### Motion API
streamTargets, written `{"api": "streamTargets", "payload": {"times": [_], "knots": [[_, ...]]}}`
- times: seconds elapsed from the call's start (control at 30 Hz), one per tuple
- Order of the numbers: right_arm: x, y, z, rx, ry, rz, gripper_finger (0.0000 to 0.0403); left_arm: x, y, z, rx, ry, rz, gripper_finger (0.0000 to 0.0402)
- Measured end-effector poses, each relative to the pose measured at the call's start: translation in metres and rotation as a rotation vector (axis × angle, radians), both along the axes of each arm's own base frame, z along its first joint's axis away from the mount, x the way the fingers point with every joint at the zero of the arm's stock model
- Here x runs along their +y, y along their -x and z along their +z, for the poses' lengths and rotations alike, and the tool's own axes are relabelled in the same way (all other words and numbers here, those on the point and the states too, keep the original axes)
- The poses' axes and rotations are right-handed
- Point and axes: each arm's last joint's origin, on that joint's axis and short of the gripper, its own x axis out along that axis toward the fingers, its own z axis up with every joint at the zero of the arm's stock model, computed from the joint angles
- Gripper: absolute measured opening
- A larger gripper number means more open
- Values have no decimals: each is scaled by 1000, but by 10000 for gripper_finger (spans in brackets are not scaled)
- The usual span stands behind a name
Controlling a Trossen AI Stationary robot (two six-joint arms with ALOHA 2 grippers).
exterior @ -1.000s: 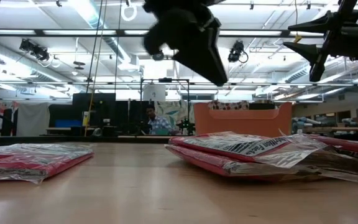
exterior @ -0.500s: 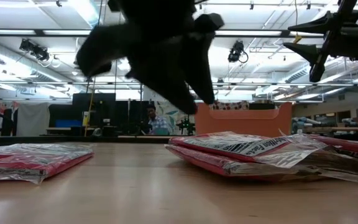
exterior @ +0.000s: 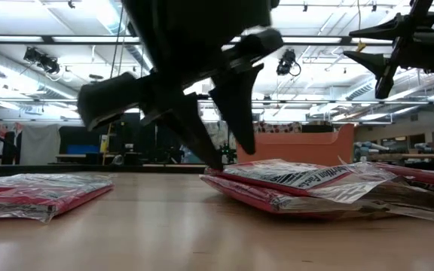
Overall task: Sort popcorn bags into baskets
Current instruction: Put the red popcorn bag into the orange bin
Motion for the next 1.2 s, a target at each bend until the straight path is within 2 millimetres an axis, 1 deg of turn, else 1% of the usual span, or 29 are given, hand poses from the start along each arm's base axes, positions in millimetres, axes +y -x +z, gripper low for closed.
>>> {"api": "streamTargets", "payload": {"times": [0.27, 0.4, 0.57, 0.77, 0.83, 0.93, 1.2], "knots": [[0, 0, 0, 0, 0, 0, 170, 1, -4, -11, 21, -37, -52, 176], [0, 0, 0, 0, 0, 1, 170, 1, -6, -16, 32, -22, -54, 159], [0, 0, 0, 0, 1, 2, 170, 1, -7, -19, 23, -1, -12, 102], [0, 0, 0, 0, 1, 2, 170, 1, -6, -16, -7, 69, 120, 17], [0, 0, 0, 0, 1, 2, 170, 2, -4, -12, 2, 73, 146, 7], [0, 0, 0, 0, 1, 2, 170, 3, -4, -3, 5, 47, 177, 11], [0, 0, 0, -1, 0, 1, 170, 7, -9, 37, -15, -74, 245, 6]]}}
